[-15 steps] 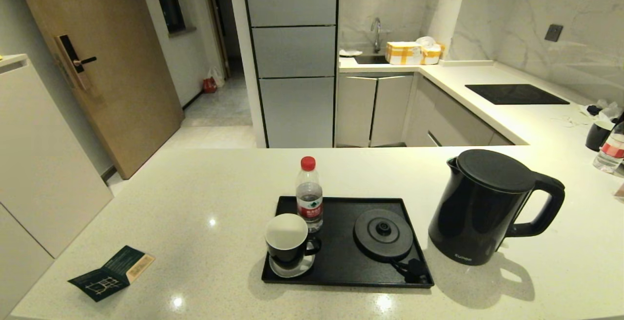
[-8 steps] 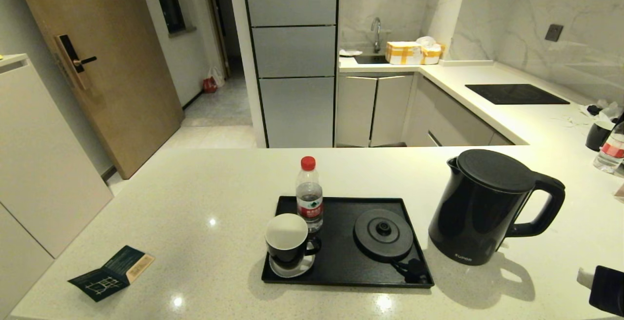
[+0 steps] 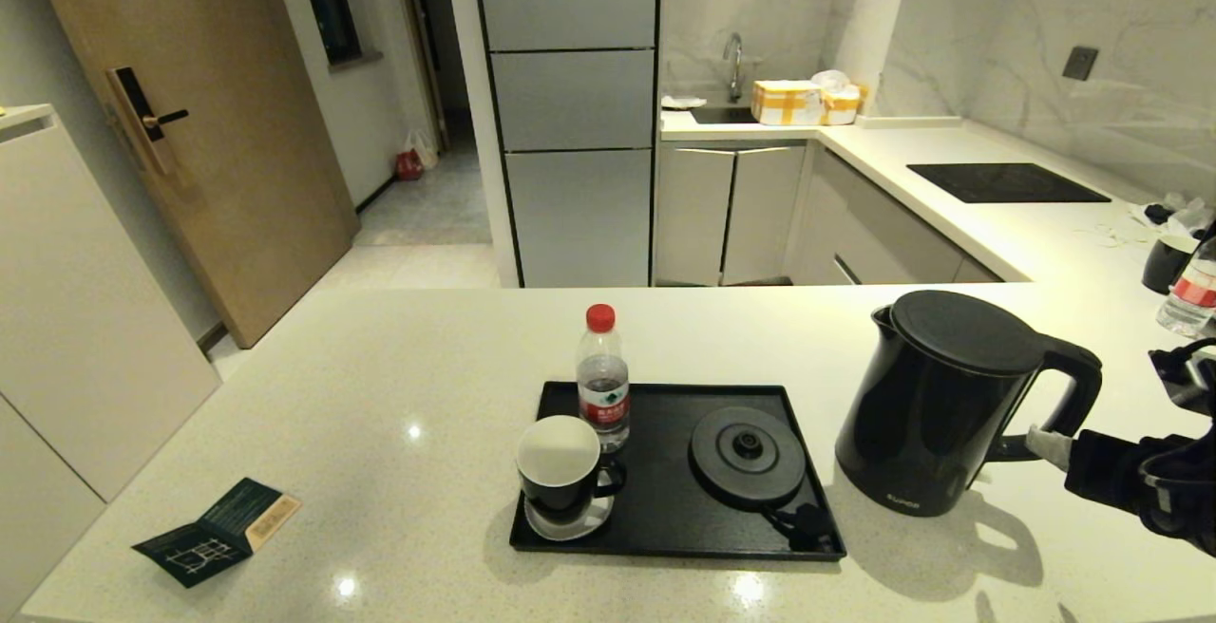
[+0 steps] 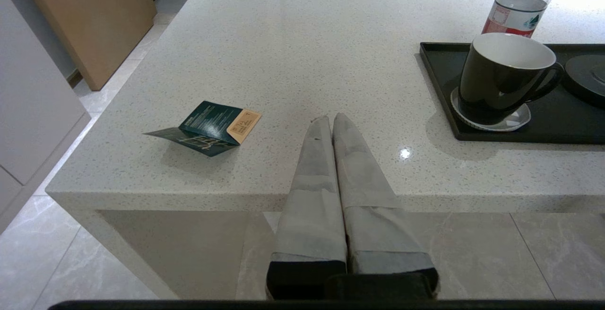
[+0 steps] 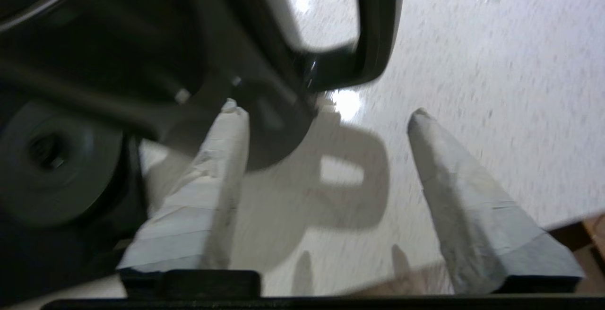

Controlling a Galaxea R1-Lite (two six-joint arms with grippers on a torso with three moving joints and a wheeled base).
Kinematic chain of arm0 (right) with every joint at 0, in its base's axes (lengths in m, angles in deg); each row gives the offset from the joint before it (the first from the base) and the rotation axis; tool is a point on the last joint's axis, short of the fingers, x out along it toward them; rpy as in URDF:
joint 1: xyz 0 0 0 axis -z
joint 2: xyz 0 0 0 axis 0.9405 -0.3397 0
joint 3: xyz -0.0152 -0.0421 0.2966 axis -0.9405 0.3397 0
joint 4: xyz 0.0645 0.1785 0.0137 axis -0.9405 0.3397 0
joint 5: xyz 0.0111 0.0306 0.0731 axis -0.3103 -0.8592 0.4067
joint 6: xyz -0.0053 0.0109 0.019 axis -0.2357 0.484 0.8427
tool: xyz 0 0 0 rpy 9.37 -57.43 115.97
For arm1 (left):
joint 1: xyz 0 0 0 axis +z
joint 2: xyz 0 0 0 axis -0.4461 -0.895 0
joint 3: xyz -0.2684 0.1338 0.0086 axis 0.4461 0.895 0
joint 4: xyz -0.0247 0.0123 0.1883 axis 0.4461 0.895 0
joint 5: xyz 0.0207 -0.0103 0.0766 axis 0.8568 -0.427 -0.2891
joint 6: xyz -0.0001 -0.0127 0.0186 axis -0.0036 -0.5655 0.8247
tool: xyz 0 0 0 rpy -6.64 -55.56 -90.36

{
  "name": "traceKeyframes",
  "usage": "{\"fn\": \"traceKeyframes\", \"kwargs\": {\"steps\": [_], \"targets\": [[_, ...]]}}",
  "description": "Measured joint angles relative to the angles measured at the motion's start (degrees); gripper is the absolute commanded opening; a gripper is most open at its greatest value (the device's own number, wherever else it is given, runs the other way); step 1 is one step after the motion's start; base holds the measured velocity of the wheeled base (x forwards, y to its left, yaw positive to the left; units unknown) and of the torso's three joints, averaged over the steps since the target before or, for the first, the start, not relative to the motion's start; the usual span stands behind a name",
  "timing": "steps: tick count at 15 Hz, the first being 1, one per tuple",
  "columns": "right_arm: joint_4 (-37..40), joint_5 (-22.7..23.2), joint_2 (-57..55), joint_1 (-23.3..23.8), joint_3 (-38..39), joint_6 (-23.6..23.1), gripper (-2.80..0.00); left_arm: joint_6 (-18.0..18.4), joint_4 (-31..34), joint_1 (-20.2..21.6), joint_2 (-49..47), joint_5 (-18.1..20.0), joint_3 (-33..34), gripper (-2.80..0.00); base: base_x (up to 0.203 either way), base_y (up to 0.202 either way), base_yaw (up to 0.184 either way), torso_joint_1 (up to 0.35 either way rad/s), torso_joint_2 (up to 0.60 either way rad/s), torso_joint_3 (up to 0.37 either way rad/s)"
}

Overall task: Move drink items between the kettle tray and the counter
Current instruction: Pick up the kettle

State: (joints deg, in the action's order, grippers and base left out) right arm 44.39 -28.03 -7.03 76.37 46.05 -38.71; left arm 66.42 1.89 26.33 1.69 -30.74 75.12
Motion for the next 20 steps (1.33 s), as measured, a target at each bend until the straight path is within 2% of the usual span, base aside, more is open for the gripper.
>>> {"fn": "traceKeyframes", "kwargs": {"steps": [4,8,11,14,16,20], "targets": [[-15.1,-1.75,-8.94,5.8,2.1,-6.11,0.0,-0.01,-0.05,0.02,0.0,0.01,-0.01,-2.8,0.0,0.0,0.0,0.0,0.0,0.0],[-17.77,-1.13,-12.75,7.46,1.19,-6.36,0.0,-0.01,-0.04,0.05,0.0,0.01,-0.01,-2.8,0.0,0.0,0.0,0.0,0.0,0.0],[-18.65,1.06,-15.95,7.55,-3.17,-6.97,0.0,0.0,-0.02,0.02,0.0,0.0,0.0,-2.8,0.0,0.0,0.0,0.0,0.0,0.0],[-19.96,1.35,-19.68,7.57,-6.09,-7.82,0.0,-0.04,-0.07,0.0,0.0,-0.02,0.0,-2.8,0.0,0.0,0.0,0.0,0.0,0.0],[-23.87,1.35,-22.39,7.63,-6.53,-9.41,0.0,-0.01,-0.05,0.0,0.0,-0.03,0.0,-2.8,0.0,0.0,0.0,0.0,0.0,0.0],[-36.9,1.44,-28.44,8.24,-4.2,-12.59,0.0,-0.01,-0.07,0.0,0.0,-0.01,0.0,-2.8,0.0,0.0,0.0,0.0,0.0,0.0]]}}
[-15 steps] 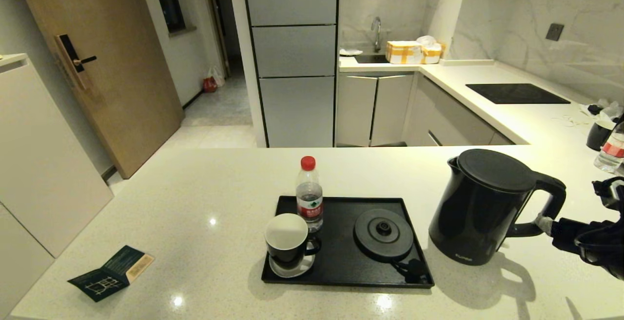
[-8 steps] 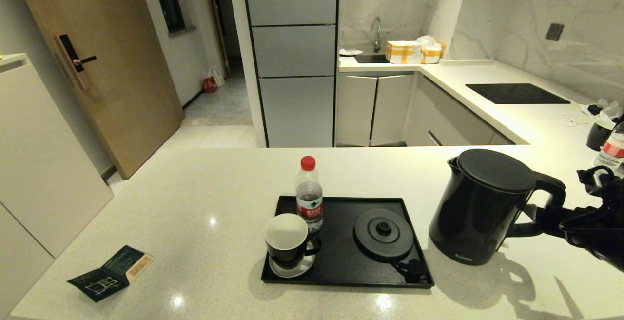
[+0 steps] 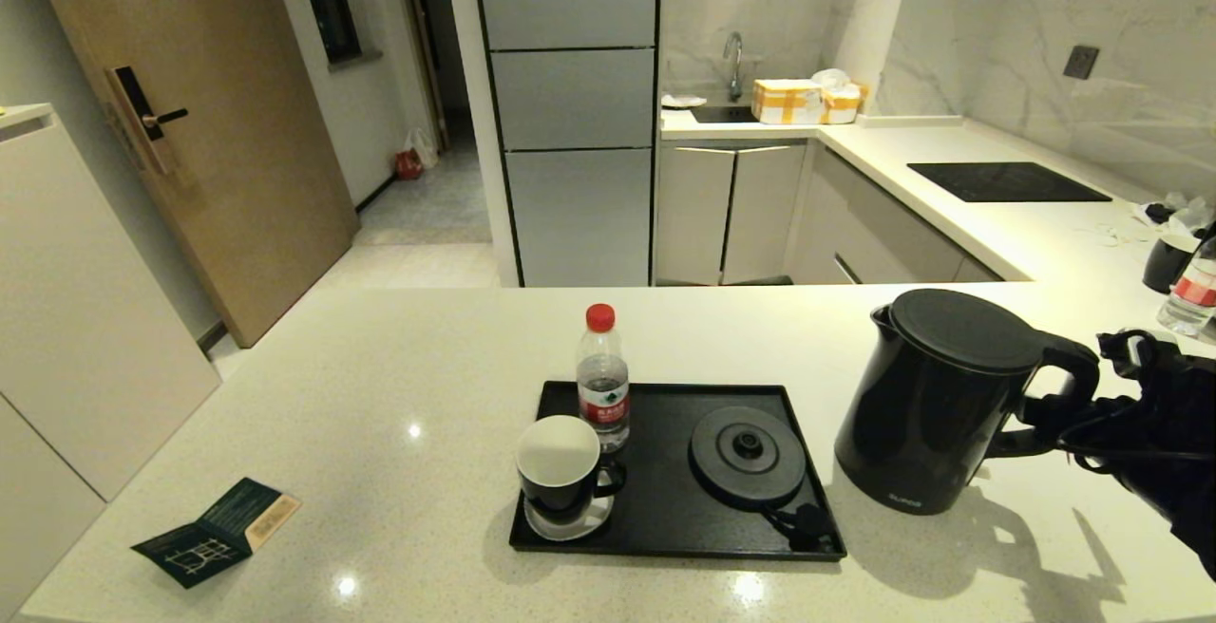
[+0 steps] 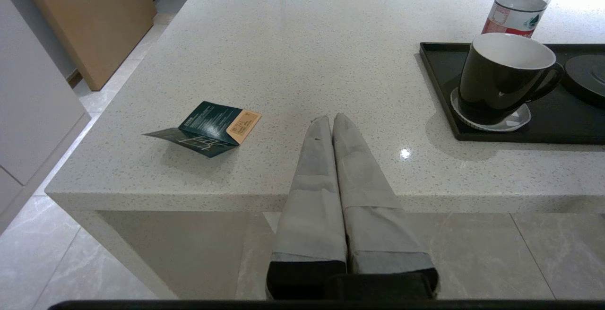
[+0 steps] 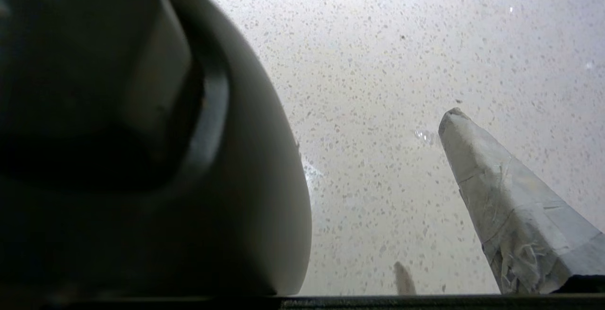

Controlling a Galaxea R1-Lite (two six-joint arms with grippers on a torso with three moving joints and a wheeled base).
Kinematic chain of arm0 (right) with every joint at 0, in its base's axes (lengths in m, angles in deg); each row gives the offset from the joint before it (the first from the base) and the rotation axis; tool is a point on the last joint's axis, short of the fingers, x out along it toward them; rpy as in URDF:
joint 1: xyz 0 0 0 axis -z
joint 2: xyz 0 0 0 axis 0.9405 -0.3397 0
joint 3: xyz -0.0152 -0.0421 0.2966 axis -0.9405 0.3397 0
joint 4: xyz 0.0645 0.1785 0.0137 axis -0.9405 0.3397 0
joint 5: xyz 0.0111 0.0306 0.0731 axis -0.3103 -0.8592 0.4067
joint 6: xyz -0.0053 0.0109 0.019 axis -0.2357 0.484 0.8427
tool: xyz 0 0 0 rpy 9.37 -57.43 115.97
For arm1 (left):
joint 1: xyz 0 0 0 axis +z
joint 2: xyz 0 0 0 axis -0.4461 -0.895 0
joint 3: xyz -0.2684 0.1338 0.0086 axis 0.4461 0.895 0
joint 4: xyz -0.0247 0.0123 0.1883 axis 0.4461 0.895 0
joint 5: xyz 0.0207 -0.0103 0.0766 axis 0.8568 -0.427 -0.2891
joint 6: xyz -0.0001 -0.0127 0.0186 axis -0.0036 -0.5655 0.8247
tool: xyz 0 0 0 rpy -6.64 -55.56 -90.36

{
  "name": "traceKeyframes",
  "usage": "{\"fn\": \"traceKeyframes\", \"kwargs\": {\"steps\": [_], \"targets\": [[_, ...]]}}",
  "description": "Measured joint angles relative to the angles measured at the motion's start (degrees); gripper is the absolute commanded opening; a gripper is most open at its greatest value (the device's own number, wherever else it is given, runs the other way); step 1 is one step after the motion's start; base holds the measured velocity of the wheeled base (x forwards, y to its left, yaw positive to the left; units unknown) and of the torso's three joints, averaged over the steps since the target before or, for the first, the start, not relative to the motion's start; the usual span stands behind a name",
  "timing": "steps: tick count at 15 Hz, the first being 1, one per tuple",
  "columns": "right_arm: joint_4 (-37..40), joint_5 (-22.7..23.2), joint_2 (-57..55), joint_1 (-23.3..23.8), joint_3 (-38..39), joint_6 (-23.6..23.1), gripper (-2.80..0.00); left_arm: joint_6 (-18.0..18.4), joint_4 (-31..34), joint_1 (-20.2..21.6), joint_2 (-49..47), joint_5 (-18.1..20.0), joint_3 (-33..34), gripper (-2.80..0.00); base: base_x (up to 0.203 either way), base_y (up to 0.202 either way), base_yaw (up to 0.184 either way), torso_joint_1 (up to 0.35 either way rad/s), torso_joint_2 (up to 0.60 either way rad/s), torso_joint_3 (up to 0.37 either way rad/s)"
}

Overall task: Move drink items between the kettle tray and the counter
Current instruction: Pick up the kettle

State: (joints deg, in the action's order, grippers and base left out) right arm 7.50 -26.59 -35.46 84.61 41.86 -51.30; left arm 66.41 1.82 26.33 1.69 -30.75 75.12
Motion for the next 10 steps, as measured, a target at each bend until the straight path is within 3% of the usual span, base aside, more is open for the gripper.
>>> {"fn": "traceKeyframes", "kwargs": {"steps": [2,3,10], "targets": [[-3.47,0.3,-1.62,0.51,0.9,-0.19,0.0,0.01,0.02,0.0,0.0,-0.04,0.0,-2.8,0.0,0.0,0.0,0.0,0.0,0.0],[-3.45,0.34,-2.08,0.66,1.08,-0.22,-2.8,0.0,0.0,0.0,0.0,-0.03,0.0,-2.8,0.0,0.0,0.0,0.0,0.0,0.0],[-3.59,1.32,-2.72,1.3,1.04,-0.12,-2.8,0.0,0.05,0.02,0.0,0.03,0.0,-2.8,0.0,0.0,0.0,0.0,0.0,0.0]]}}
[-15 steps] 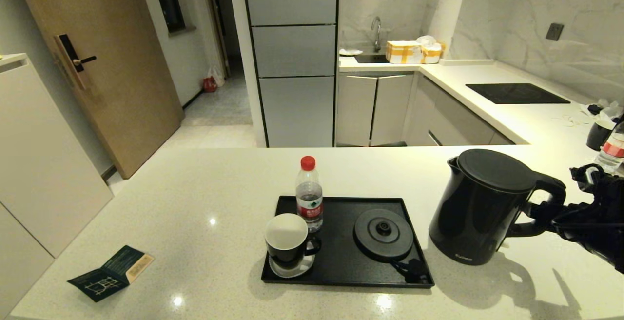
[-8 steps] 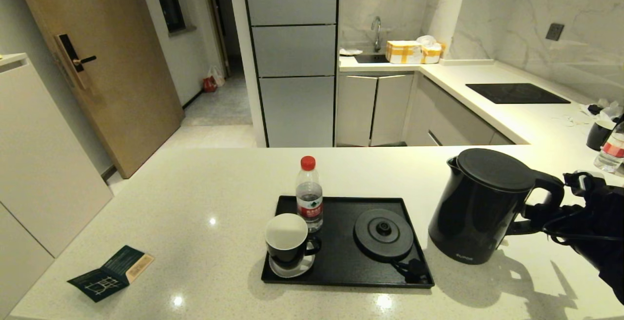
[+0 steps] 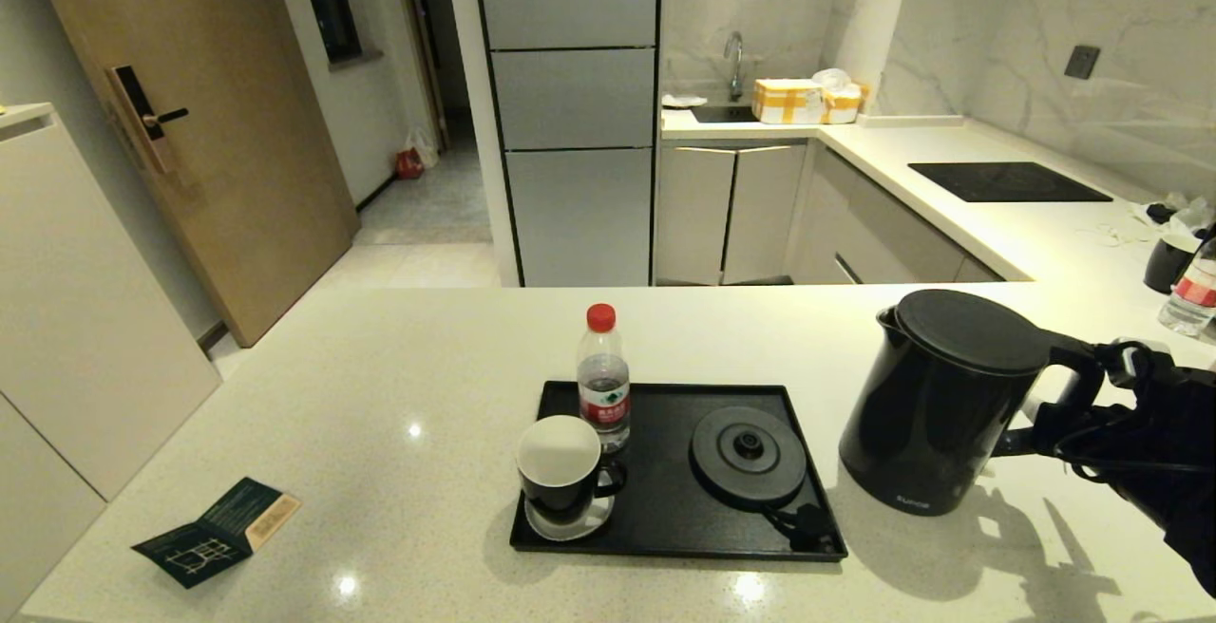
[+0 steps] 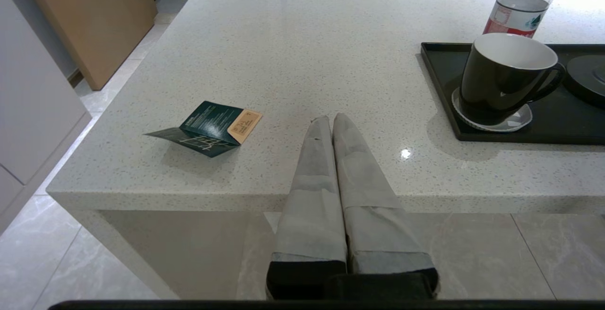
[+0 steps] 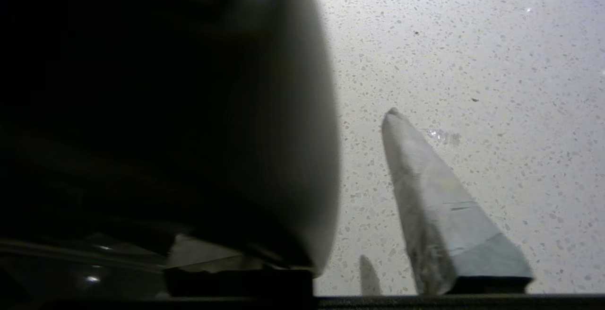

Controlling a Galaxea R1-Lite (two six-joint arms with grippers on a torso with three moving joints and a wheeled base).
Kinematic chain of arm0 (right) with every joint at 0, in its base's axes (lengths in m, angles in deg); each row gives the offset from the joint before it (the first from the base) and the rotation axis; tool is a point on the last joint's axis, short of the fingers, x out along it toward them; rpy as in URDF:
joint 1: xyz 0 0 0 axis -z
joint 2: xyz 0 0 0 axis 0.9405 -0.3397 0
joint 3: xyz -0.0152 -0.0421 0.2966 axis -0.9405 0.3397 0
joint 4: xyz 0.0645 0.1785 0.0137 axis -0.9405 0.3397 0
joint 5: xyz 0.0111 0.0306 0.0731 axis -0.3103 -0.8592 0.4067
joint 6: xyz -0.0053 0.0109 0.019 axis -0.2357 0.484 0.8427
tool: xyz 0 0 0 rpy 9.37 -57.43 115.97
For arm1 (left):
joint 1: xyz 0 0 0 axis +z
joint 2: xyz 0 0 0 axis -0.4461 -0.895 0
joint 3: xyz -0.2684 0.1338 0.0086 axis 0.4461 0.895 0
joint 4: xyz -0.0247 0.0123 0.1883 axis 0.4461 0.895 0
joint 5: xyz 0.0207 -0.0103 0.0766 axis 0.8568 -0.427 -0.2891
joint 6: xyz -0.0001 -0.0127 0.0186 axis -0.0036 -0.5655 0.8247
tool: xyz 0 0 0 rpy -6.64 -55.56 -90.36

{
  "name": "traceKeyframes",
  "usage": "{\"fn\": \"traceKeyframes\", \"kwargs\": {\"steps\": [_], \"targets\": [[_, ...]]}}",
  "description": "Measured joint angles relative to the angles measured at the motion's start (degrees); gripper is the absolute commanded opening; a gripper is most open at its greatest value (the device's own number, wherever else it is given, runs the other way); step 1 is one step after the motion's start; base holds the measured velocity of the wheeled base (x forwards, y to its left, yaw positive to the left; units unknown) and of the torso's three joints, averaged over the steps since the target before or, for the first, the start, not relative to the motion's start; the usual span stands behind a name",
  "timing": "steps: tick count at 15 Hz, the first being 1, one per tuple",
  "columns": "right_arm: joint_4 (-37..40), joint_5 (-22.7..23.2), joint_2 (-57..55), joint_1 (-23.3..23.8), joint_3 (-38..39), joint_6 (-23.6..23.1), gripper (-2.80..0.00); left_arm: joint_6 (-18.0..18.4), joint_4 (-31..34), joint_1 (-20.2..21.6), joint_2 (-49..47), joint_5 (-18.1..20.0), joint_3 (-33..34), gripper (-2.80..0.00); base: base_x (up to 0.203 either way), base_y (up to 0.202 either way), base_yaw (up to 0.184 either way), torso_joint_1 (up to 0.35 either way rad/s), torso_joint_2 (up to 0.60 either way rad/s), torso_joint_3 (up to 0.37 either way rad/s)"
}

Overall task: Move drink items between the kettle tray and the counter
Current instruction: Pick up the kettle

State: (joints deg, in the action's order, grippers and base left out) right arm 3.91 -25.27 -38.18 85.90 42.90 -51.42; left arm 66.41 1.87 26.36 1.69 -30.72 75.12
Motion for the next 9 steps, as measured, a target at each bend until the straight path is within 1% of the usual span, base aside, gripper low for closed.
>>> {"fn": "traceKeyframes", "kwargs": {"steps": [4,7,9], "targets": [[1.2,0.14,1.48,-0.04,0.6,0.15,-2.8,0.03,-0.02,0.0,0.0,-0.04,0.0,-2.8,0.0,0.0,0.0,0.0,0.0,0.0],[3.3,0.08,3.78,-0.02,0.21,0.27,-2.8,0.04,-0.05,0.0,0.0,-0.04,0.0,-2.8,0.0,0.0,0.0,0.0,0.0,0.0],[6.3,0.03,6.72,-0.06,-0.59,0.39,-2.8,0.0,-0.02,0.0,0.0,-0.04,0.0,-2.8,0.0,0.0,0.0,0.0,0.0,0.0]]}}
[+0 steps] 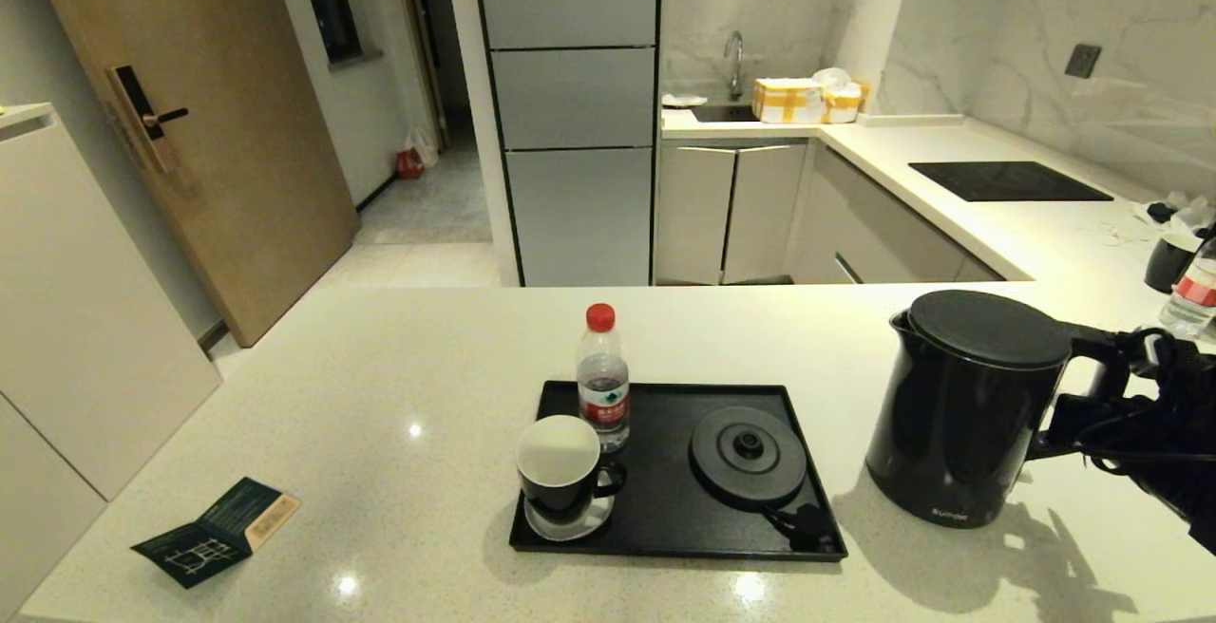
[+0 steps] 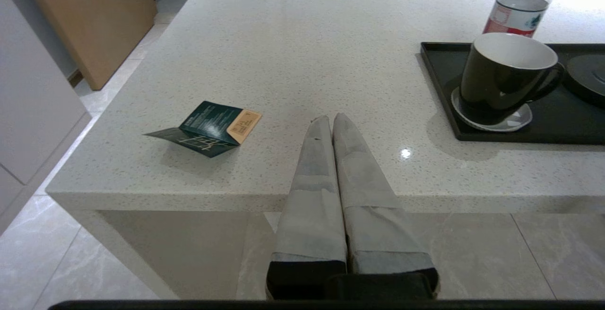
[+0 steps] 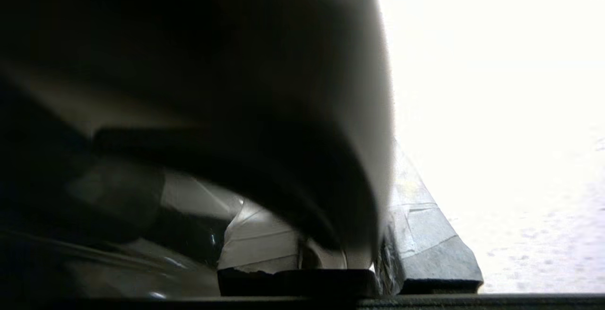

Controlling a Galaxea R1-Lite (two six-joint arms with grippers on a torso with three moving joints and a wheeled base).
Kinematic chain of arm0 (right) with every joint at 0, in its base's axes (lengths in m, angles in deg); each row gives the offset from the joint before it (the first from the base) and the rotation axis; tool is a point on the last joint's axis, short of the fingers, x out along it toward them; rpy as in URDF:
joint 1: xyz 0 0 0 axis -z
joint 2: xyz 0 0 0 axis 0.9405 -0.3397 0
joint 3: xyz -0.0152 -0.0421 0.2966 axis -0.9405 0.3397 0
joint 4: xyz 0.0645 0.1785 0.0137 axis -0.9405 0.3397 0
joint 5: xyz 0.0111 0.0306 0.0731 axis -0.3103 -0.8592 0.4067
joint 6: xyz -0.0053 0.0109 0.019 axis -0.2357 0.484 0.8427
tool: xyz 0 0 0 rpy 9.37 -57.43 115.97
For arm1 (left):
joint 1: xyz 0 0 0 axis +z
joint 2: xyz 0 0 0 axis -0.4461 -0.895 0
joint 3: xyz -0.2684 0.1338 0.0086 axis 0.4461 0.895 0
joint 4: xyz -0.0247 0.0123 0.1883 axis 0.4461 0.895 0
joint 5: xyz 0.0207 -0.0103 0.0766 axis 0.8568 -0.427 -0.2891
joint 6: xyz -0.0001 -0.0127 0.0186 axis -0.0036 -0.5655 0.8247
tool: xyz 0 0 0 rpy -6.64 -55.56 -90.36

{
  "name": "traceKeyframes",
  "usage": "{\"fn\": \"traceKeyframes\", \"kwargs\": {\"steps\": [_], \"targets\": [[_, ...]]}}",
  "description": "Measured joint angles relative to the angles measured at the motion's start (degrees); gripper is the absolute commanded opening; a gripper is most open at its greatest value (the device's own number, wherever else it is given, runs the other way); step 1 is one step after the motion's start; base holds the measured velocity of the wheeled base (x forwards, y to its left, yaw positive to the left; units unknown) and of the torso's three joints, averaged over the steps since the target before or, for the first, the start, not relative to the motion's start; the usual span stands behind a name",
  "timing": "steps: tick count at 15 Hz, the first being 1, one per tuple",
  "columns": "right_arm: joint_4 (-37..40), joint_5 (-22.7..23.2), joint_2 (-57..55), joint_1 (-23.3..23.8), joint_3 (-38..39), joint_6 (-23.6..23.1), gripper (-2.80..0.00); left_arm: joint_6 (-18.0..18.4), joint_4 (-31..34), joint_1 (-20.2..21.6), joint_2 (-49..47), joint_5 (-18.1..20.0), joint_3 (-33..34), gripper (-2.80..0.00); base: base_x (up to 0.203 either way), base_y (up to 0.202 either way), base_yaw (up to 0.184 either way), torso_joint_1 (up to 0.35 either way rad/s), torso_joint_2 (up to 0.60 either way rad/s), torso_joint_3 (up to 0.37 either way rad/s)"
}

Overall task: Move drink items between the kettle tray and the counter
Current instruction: Pick up the kettle, then return the kettle to its original position

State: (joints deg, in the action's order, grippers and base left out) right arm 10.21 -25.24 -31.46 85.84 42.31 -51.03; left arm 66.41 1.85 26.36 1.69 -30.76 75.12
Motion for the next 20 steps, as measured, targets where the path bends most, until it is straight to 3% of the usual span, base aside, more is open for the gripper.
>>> {"fn": "traceKeyframes", "kwargs": {"steps": [3,5,9,14,20], "targets": [[10.69,-0.04,8.06,-0.97,-3.71,2.11,-2.8,0.04,-0.01,-0.02,0.0,0.02,0.0,-2.8,0.0,0.0,0.0,0.0,0.0,0.0],[21.97,-0.06,14.63,-2.75,-8.42,4.18,-2.8,0.02,0.05,-0.02,0.0,0.02,0.0,-2.8,0.0,0.0,0.0,0.0,0.0,0.0],[37.93,-1.51,21.51,-12.07,-17.11,6.71,-2.8,0.0,0.0,0.13,0.0,0.0,0.0,-2.8,0.0,0.0,0.0,0.0,0.0,0.0],[38.64,-4.36,16.23,-22.2,-22.05,7.25,-2.8,0.01,0.02,0.0,0.02,0.0,0.0,-2.8,0.0,0.0,0.0,0.0,0.0,0.0],[26.7,-4.59,5.14,-26.77,-22.28,9.76,-2.8,0.0,0.02,0.0,0.02,0.0,0.0,-2.8,0.0,0.0,0.0,0.0,0.0,0.0]]}}
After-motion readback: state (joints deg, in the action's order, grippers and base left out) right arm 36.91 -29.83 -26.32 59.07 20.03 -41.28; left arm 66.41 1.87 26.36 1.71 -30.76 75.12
